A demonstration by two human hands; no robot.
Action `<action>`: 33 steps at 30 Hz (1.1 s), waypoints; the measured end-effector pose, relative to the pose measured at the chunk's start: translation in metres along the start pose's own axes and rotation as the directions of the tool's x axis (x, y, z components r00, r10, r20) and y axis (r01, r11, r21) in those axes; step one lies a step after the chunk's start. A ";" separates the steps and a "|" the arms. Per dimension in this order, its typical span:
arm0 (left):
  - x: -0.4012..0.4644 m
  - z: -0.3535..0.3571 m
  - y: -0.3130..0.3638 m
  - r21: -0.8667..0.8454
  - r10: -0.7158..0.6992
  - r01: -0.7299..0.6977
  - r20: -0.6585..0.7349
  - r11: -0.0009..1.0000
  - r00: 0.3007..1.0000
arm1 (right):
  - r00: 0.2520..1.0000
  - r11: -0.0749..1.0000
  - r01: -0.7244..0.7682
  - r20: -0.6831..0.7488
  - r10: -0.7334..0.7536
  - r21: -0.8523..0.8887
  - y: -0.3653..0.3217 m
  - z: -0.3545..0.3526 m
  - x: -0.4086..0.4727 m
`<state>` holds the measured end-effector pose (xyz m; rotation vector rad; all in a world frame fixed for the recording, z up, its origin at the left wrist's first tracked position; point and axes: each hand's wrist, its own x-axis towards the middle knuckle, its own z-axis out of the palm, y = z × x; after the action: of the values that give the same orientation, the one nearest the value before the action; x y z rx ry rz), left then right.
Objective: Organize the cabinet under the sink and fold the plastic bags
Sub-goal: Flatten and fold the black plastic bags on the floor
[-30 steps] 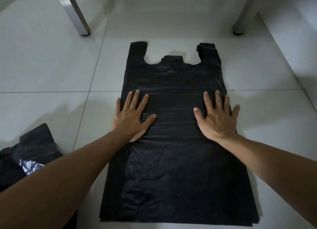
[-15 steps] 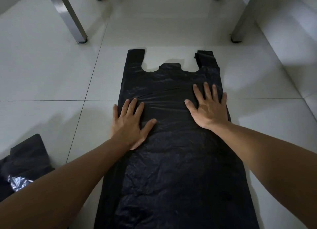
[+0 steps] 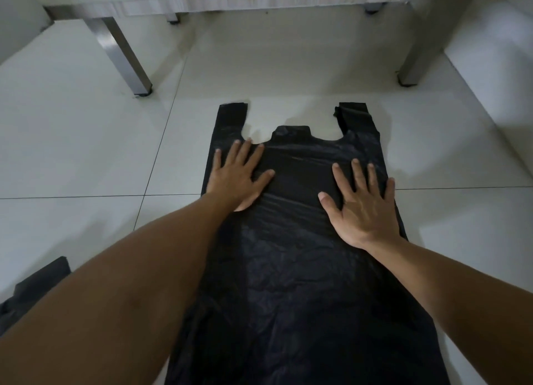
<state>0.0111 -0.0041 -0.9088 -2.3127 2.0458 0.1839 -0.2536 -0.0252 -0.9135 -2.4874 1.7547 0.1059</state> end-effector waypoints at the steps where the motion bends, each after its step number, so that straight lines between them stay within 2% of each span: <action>1: 0.002 -0.001 -0.013 -0.014 -0.067 0.067 0.011 0.998 0.998 | 1.000 1.000 0.000 -0.005 0.000 -0.002 0.000 0.001 0.000; 3: 0.006 -0.006 -0.033 -0.004 -0.194 0.194 0.063 0.981 0.979 | 1.000 1.000 -0.005 -0.013 0.005 -0.005 -0.001 0.001 0.000; 5: 0.011 -0.011 -0.040 0.009 -0.287 0.287 0.054 0.958 0.956 | 1.000 1.000 -0.006 -0.010 0.006 -0.010 -0.001 0.001 0.001; 7: 0.015 -0.014 -0.032 -0.005 -0.268 0.268 -0.023 0.963 0.963 | 1.000 1.000 -0.001 -0.010 0.001 -0.011 -0.001 0.000 0.000; 10: 0.020 -0.010 -0.017 -0.022 -0.100 0.100 -0.021 0.995 0.995 | 1.000 1.000 -0.001 -0.021 0.001 -0.008 -0.002 0.000 -0.001; 16: 0.048 -0.020 -0.038 -0.046 -0.327 0.331 0.089 0.942 0.941 | 1.000 1.000 -0.009 -0.026 0.009 -0.016 -0.002 0.001 -0.001; 18: 0.048 -0.028 -0.028 -0.082 -0.374 0.376 0.037 0.923 0.927 | 1.000 1.000 -0.010 -0.020 0.010 -0.010 -0.002 0.001 0.000; 19: 0.043 -0.030 -0.017 -0.088 -0.362 0.359 -0.020 0.929 0.932 | 1.000 1.000 -0.009 -0.014 0.008 -0.009 -0.003 0.000 0.000; 21: 0.025 -0.027 0.018 -0.076 -0.204 0.196 -0.121 0.978 0.971 | 1.000 1.000 -0.010 -0.002 0.010 -0.007 -0.003 0.000 0.000; 22: 0.014 -0.024 0.036 -0.071 -0.089 0.079 -0.140 0.994 0.986 | 1.000 1.000 -0.012 0.000 0.012 -0.002 -0.003 0.000 0.000; 24: -0.004 -0.013 0.063 -0.051 0.083 -0.088 -0.081 0.995 0.993 | 1.000 1.000 -0.013 -0.002 0.013 0.002 -0.002 -0.001 0.000; 26: -0.009 -0.004 0.069 -0.045 0.113 -0.112 0.005 0.993 0.994 | 1.000 1.000 -0.015 0.005 0.015 0.009 -0.003 -0.002 0.000; 30: -0.009 0.003 0.066 0.002 0.078 -0.078 0.009 0.997 0.997 | 0.999 0.997 -0.036 0.037 0.034 0.066 -0.006 -0.011 0.003; 33: -0.009 0.002 0.069 0.015 0.085 -0.085 0.020 0.996 0.996 | 0.995 0.995 -0.033 -0.093 0.041 0.090 -0.007 -0.026 0.020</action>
<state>-0.0581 -0.0037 -0.9072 -2.2072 2.1303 0.1913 -0.2400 -0.0441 -0.8897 -2.4354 1.7997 -0.0872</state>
